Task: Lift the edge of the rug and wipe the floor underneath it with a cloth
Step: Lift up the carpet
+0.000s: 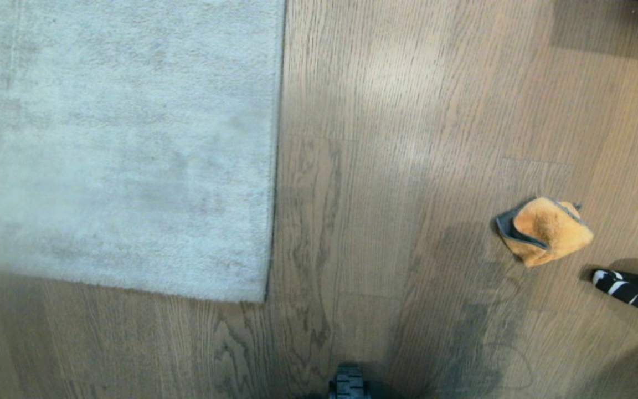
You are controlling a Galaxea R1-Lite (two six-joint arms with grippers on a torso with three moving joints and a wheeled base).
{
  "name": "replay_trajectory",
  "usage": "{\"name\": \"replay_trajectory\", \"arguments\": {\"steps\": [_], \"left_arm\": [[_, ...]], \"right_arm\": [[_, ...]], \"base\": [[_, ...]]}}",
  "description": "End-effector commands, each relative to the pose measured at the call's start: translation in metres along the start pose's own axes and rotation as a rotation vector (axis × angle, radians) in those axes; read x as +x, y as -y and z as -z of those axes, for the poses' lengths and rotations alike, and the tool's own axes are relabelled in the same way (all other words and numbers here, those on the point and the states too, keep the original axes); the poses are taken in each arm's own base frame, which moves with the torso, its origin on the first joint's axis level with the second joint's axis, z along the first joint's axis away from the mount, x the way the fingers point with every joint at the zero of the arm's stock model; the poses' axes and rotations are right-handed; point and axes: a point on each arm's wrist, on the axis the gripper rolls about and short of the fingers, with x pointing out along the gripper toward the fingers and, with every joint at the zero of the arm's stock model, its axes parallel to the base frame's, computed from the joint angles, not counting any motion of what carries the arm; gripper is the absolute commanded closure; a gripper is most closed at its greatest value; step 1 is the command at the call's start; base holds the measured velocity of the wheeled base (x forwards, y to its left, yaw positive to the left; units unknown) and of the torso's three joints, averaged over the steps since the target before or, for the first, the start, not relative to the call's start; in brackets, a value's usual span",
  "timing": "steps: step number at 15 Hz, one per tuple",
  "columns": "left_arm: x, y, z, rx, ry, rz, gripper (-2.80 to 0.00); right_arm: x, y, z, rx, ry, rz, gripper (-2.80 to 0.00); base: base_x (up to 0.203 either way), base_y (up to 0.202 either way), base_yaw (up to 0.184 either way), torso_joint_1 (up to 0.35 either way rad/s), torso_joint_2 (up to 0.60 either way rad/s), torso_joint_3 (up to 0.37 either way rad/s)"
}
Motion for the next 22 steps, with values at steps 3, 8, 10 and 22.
{"name": "replay_trajectory", "arguments": {"steps": [3, 8, 10, 22], "left_arm": [[0.0, 0.0, 0.0, 0.0, 0.0, 0.0, 0.0], [0.0, 0.0, 0.0, 0.01, -0.001, 0.0, 0.0], [0.0, 0.0, 0.0, 0.014, -0.003, 0.001, 0.0], [0.011, 0.003, -0.035, -0.021, -0.205, 0.118, 0.0]], "right_arm": [[0.0, 0.0, 0.0, 0.0, -0.001, 0.0, 0.0], [0.0, 0.0, 0.0, 0.0, 0.001, -0.002, 0.0], [0.0, 0.0, 0.0, 0.0, 0.0, 0.001, 0.0], [0.0, 0.0, 0.0, 0.0, 0.0, -0.001, 0.0]], "base": [[0.0, 0.0, 0.0, 0.0, 0.0, 0.0], [0.0, 0.0, 0.0, 0.0, 0.0, 0.0], [0.0, 0.0, 0.0, 0.0, 0.0, 0.0], [0.0, 0.0, 0.0, 0.0, 0.0, 0.0]]}}
